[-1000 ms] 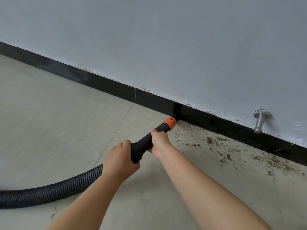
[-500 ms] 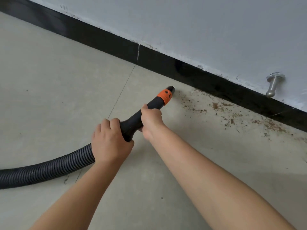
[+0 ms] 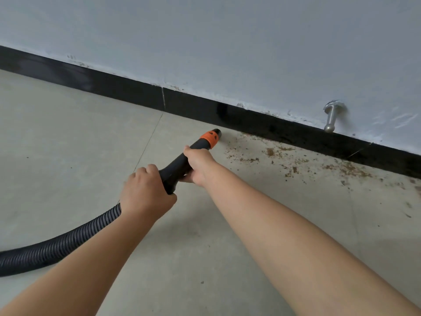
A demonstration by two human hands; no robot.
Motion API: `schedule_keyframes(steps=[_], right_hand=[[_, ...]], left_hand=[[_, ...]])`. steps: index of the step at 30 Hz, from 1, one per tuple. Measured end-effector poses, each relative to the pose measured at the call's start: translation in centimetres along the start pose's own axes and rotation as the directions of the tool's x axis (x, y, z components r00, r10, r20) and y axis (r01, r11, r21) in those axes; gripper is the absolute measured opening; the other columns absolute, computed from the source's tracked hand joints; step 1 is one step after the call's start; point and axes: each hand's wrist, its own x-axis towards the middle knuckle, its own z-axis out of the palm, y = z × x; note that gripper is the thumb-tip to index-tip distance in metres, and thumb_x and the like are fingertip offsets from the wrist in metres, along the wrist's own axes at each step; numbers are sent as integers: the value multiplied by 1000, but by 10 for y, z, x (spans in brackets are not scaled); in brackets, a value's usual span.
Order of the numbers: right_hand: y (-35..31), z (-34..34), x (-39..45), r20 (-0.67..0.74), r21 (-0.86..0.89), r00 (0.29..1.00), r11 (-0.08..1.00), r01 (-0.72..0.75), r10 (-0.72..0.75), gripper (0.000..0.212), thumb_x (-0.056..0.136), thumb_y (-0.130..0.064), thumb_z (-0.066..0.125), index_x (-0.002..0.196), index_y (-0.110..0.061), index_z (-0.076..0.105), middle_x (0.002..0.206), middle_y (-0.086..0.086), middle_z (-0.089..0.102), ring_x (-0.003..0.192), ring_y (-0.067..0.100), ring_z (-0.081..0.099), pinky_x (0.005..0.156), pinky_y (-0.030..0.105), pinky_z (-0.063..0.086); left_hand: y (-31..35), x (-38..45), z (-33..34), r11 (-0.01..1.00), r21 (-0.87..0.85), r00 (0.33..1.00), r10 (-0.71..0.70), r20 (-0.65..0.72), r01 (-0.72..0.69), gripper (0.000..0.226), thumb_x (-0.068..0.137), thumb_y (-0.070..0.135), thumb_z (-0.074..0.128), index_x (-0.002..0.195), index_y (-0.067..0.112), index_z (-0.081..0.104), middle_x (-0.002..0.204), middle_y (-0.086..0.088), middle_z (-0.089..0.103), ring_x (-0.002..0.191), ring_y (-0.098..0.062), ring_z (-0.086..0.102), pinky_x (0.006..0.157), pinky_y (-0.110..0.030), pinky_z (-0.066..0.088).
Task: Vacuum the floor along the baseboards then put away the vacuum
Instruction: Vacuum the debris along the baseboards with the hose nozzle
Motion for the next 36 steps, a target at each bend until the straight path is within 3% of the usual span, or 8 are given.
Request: schedule_keyframes(steps=[6, 12, 24, 30, 36], right_hand=[[-1, -22, 1, 41, -27, 998, 999, -41, 42, 36, 98, -23, 48, 128, -6, 38, 130, 17, 48, 114, 34, 52, 72, 45, 49], [-4, -40, 3, 33, -11, 997, 997, -74, 74, 44, 97, -22, 51, 133, -4, 34, 131, 18, 48, 117, 35, 52, 86, 47, 49], [19, -29, -5, 57, -27, 998, 999, -25, 27, 38, 96, -20, 52, 129, -6, 39, 125, 15, 51, 111, 34, 54, 75, 45, 50], [54, -22, -11, 155, 58, 986, 996, -70, 60, 43, 94, -17, 54, 132, -7, 37, 129, 18, 50, 112, 35, 55, 76, 46, 52], [65, -21, -12, 113, 87, 991, 993, -84, 74, 46, 94, -18, 55, 134, -9, 35, 128, 16, 51, 114, 34, 54, 81, 46, 53]], left_hand=[[14, -2, 6, 996, 84, 997, 22, 74, -29, 31, 77, 32, 60, 87, 13, 37, 66, 7, 35, 76, -20, 43, 58, -27, 32], [32, -6, 9, 991, 129, 997, 38, 72, -47, 34, 77, 33, 61, 87, 13, 35, 65, 7, 32, 75, -20, 41, 59, -27, 31], [10, -25, 11, 992, 117, 995, 34, 93, -45, 35, 76, 34, 61, 87, 12, 37, 68, 6, 36, 74, -21, 43, 59, -28, 34], [-24, -45, 12, 984, 151, 991, 74, 110, -90, 31, 75, 37, 60, 87, 16, 41, 66, 11, 35, 71, -17, 44, 59, -24, 33], [-31, -50, 17, 978, 168, 988, 103, 115, -122, 32, 75, 40, 58, 88, 18, 39, 64, 13, 33, 71, -15, 43, 50, -21, 26]])
